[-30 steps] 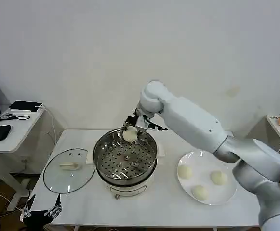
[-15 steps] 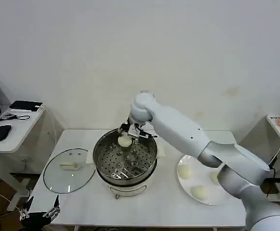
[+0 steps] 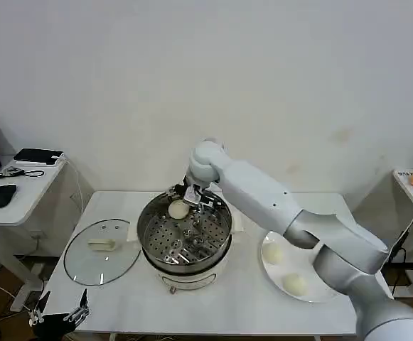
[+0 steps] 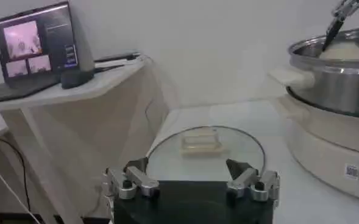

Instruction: Take steamed baozi put them in steamer then cover it.

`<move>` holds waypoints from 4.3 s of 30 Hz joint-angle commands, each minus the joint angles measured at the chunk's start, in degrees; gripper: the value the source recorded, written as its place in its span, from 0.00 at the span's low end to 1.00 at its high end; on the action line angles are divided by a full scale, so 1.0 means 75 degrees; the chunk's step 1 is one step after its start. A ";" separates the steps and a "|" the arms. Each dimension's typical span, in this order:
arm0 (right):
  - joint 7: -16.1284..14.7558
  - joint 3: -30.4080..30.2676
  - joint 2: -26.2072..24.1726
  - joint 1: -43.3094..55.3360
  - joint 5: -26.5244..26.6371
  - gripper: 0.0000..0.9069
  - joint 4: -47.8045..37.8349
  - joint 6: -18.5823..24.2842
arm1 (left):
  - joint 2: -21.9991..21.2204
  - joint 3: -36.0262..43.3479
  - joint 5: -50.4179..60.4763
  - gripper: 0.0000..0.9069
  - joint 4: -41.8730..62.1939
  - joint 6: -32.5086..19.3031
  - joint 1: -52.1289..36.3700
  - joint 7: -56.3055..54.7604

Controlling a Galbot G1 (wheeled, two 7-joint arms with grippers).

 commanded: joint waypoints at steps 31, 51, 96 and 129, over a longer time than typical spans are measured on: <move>0.0855 0.0678 -0.5015 0.0329 0.6044 1.00 0.2730 -0.4937 | 0.0433 -0.0014 -0.0149 1.00 0.0075 0.0029 -0.0682 0.0381; 0.0901 0.0495 -0.6011 -0.1578 0.5451 1.00 0.2582 -0.6203 | 0.0581 0.0035 -0.0255 1.00 0.0136 0.0035 -0.0816 0.0439; 0.0592 -0.0508 -0.5524 -0.1974 0.5573 1.00 0.2273 -0.6367 | 0.0523 0.0018 -0.0219 1.00 0.0390 -0.0077 -0.0826 0.0544; 0.0691 -0.0527 -0.5067 -0.2052 0.5393 0.70 0.1740 -0.6228 | 0.0575 -0.0006 -0.0222 1.00 0.0580 -0.0070 -0.0907 0.0541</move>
